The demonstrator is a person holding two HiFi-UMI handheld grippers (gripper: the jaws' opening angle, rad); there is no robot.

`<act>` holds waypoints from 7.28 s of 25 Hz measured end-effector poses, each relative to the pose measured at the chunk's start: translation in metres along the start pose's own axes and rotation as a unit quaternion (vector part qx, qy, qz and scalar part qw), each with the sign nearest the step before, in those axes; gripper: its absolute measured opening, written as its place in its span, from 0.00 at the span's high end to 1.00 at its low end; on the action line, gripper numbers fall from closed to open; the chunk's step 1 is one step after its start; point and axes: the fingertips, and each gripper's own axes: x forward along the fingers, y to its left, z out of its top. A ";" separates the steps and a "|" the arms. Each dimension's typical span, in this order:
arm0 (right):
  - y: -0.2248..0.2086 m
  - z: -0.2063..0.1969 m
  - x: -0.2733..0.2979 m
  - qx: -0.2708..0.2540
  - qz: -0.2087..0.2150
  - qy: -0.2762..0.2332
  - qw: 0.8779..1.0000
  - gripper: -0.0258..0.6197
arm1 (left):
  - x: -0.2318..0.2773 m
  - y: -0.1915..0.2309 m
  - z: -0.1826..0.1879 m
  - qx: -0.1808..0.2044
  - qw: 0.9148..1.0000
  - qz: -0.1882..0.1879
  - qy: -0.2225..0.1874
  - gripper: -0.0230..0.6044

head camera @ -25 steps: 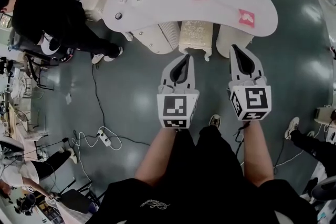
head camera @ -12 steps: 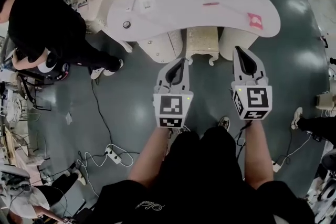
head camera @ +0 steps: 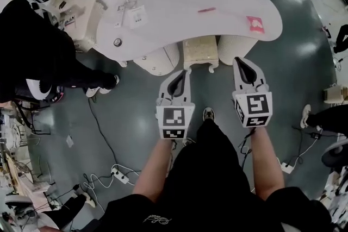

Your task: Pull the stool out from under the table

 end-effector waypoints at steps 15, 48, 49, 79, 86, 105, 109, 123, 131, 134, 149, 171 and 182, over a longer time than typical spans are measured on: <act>-0.021 -0.166 0.104 0.013 0.042 0.055 0.998 0.95 | 0.126 0.004 -0.129 0.027 0.997 -0.028 0.072 0.95; 0.020 -0.549 0.339 -0.616 0.101 0.162 0.764 0.52 | 0.412 0.022 -0.482 0.561 0.807 0.005 0.185 0.42; 0.017 -0.551 0.343 -0.625 0.098 0.164 0.757 0.52 | 0.419 0.027 -0.483 0.563 0.805 0.011 0.187 0.42; 0.013 -0.557 0.363 -0.612 0.061 0.164 0.771 0.63 | 0.426 0.023 -0.493 0.539 0.812 -0.002 0.221 0.58; -0.035 -0.542 0.346 -0.602 0.072 0.159 0.779 0.64 | 0.442 -0.010 -0.457 0.550 0.805 -0.003 0.222 0.58; 0.017 -0.566 0.318 -0.605 0.078 0.210 0.764 0.66 | 0.386 0.004 -0.493 0.544 0.808 -0.029 0.225 0.59; 0.020 -0.574 0.266 -0.605 0.082 0.217 0.762 0.66 | 0.349 -0.032 -0.498 0.544 0.807 -0.035 0.226 0.59; 0.042 -0.561 0.079 -0.586 0.081 0.209 0.779 0.66 | 0.201 -0.149 -0.486 0.551 0.801 -0.034 0.231 0.59; 0.078 -0.561 0.012 -0.555 0.095 0.213 0.798 0.66 | 0.139 -0.174 -0.498 0.560 0.793 -0.041 0.237 0.59; 0.080 -0.566 -0.004 -0.560 0.090 0.218 0.794 0.66 | 0.127 -0.182 -0.499 0.563 0.790 -0.042 0.238 0.59; 0.113 -0.574 -0.061 -0.546 0.093 0.234 0.799 0.66 | 0.067 -0.212 -0.513 0.533 0.810 -0.062 0.238 0.59; 0.121 -0.566 -0.072 -0.531 0.112 0.252 0.801 0.66 | 0.056 -0.211 -0.514 0.528 0.803 -0.067 0.267 0.56; 0.114 -0.493 -0.105 -0.487 0.113 0.238 0.833 0.95 | 0.028 -0.231 -0.448 0.490 0.838 -0.045 0.238 0.95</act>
